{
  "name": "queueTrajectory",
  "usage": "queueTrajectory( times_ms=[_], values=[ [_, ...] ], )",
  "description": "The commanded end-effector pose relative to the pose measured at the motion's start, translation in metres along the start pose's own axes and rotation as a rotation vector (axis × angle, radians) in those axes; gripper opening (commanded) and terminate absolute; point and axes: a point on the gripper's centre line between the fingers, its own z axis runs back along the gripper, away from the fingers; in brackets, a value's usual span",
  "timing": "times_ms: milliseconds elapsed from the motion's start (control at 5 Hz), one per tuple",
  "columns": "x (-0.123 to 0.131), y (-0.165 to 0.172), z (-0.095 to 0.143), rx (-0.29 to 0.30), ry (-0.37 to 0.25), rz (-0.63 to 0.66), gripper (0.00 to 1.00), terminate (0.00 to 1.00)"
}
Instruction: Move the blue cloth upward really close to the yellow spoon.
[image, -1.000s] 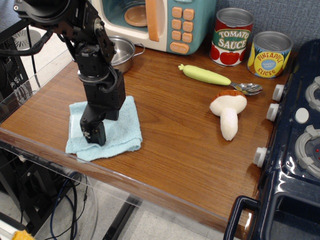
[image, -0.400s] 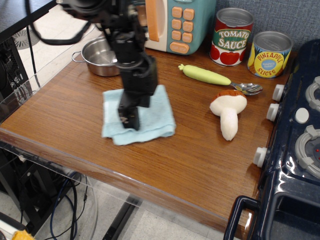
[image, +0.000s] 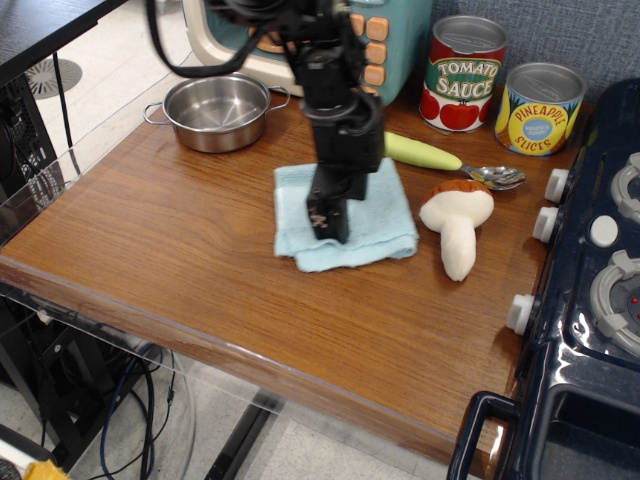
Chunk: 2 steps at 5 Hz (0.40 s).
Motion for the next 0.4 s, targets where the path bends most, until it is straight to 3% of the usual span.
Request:
queueTrajectory(
  times_ms=[0, 200],
  values=[
    [0.021, 0.006, 0.011, 0.034, -0.007, -0.034, 1.00, 0.00],
    [0.025, 0.006, 0.023, 0.060, -0.002, -0.069, 1.00, 0.00]
  ],
)
